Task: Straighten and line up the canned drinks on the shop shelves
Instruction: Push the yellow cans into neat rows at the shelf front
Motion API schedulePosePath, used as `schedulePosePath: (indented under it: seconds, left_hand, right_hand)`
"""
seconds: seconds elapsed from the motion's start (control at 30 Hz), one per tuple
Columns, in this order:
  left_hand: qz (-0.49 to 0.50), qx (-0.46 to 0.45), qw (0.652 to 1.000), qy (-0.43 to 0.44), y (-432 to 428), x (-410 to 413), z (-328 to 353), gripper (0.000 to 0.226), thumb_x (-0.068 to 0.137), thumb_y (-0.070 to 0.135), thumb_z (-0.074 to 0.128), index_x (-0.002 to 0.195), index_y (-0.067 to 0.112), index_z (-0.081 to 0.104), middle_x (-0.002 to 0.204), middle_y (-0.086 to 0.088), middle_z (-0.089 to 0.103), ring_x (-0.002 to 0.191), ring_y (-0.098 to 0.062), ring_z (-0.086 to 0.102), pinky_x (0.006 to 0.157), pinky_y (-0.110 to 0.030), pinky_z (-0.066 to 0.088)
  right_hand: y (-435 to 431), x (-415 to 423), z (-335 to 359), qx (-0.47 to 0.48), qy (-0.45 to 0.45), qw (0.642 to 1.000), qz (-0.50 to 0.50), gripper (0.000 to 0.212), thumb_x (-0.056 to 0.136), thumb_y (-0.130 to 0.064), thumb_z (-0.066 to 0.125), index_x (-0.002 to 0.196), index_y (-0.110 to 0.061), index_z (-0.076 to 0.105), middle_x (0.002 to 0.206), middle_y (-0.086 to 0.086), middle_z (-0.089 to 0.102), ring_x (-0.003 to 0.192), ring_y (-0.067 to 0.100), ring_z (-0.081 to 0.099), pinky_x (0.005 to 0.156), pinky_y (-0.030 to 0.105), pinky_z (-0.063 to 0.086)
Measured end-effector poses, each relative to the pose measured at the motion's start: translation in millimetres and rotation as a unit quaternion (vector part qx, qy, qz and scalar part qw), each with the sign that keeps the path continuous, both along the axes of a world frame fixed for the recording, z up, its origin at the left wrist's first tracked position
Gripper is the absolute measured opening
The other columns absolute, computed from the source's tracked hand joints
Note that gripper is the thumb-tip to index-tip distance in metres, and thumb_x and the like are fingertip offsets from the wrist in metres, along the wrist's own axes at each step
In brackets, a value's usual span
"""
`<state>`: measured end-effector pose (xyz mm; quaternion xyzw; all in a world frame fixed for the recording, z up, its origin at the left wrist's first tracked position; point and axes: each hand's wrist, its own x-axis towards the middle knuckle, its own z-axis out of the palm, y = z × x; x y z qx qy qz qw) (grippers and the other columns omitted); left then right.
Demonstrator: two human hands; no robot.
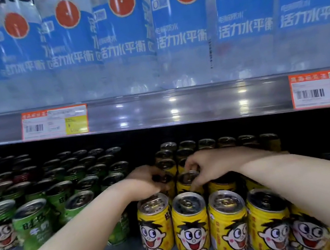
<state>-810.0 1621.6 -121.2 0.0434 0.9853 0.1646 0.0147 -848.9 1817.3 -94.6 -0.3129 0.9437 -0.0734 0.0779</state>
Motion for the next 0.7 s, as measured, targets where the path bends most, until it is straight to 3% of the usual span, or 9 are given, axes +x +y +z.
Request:
schedulePosePath:
  seconds: [0.17,0.3,0.43,0.57,0.7]
  left_hand:
    - [-0.014,0.018,0.999,-0.026,-0.5,7.3,10.5,0.052,0.079,0.034,0.071,0.127,0.025,0.055,0.131,0.004,0.053,0.104,-0.007,0.049,0.083,-0.015,0.037]
    - [-0.010,0.037,0.999,-0.030,9.3,8.4,16.7,0.055,0.082,0.048,0.063,0.130,0.026,0.051,0.136,0.004,0.049,0.120,-0.015,0.048,0.089,-0.020,0.037]
    - [-0.032,0.060,0.997,0.025,32.7,6.3,14.5,0.053,0.087,0.049,0.055,0.135,0.030,0.044,0.144,0.003,0.039,0.130,-0.017,0.040,0.098,-0.021,0.033]
    - [-0.085,-0.019,0.996,0.016,53.7,4.9,0.2,0.041,0.093,0.044,0.047,0.133,0.040,0.045,0.144,0.003,0.036,0.132,-0.018,0.036,0.109,-0.030,0.030]
    - [-0.078,-0.020,0.996,0.023,56.9,4.7,0.7,0.037,0.092,0.044,0.048,0.129,0.036,0.051,0.138,0.002,0.041,0.127,-0.018,0.040,0.107,-0.031,0.034]
  right_hand:
    - [2.8,-5.9,-1.4,-0.023,-0.054,0.998,0.009,0.061,0.073,-0.041,0.076,0.125,-0.024,0.049,0.111,-0.008,0.054,0.092,0.009,0.054,0.080,0.024,0.047]
    - [21.0,-3.5,14.3,0.009,-0.080,0.997,-0.002,0.070,0.078,-0.032,0.073,0.138,-0.024,0.038,0.110,-0.009,0.047,0.088,0.007,0.050,0.073,0.017,0.043]
    - [41.0,0.7,16.7,0.106,-0.052,0.993,-0.011,0.074,0.077,-0.032,0.073,0.141,-0.024,0.036,0.141,-0.002,0.041,0.123,0.016,0.045,0.093,0.022,0.039]
    - [42.9,6.0,10.6,0.073,-0.025,0.997,-0.007,0.070,0.077,-0.040,0.072,0.137,-0.020,0.043,0.138,-0.002,0.047,0.119,0.013,0.048,0.085,0.018,0.037]
    - [53.0,9.2,15.3,0.031,-0.054,0.998,-0.022,0.067,0.080,-0.040,0.069,0.138,-0.019,0.042,0.134,-0.001,0.049,0.117,0.013,0.049,0.092,0.020,0.040]
